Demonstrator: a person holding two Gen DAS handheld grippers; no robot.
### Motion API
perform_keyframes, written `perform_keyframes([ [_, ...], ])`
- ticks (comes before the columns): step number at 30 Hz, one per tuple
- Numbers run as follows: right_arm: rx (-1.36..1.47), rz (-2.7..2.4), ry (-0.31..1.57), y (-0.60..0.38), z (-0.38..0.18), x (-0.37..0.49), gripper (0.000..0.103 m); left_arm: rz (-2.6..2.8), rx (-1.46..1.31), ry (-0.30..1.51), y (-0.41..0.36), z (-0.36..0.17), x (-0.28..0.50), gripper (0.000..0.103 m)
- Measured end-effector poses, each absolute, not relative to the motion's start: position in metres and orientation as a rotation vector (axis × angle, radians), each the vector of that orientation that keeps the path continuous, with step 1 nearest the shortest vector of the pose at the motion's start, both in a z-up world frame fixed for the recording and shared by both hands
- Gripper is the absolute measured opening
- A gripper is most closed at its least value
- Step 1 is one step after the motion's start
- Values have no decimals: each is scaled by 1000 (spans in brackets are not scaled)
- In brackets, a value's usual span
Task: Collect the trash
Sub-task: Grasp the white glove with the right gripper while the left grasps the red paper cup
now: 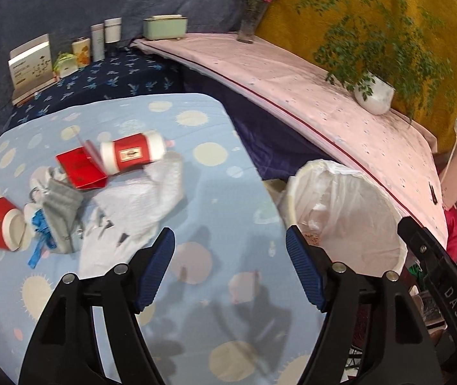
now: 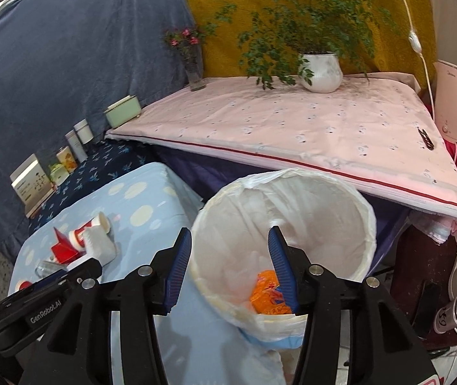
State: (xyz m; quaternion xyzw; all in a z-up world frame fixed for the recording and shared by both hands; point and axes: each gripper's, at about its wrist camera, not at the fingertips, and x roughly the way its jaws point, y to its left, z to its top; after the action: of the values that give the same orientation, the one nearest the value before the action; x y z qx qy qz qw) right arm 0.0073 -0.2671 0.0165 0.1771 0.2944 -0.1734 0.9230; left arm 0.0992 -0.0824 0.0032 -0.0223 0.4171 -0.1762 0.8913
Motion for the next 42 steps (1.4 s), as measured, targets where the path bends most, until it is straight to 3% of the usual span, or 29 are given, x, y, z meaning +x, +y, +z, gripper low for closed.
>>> perform_keyframes([
  [18, 283, -223, 651, -184, 16, 29, 59, -172, -94, 847, 16, -2, 103, 69],
  [28, 234, -134, 712, -131, 0, 44, 59, -65, -113, 857, 72, -17, 104, 78],
  [32, 225, -100, 737, -112, -7, 50, 61, -19, -112, 858, 94, -22, 105, 88],
  [42, 211, -35, 808, -72, -29, 70, 66, 48, -77, 853, 151, -36, 113, 93],
])
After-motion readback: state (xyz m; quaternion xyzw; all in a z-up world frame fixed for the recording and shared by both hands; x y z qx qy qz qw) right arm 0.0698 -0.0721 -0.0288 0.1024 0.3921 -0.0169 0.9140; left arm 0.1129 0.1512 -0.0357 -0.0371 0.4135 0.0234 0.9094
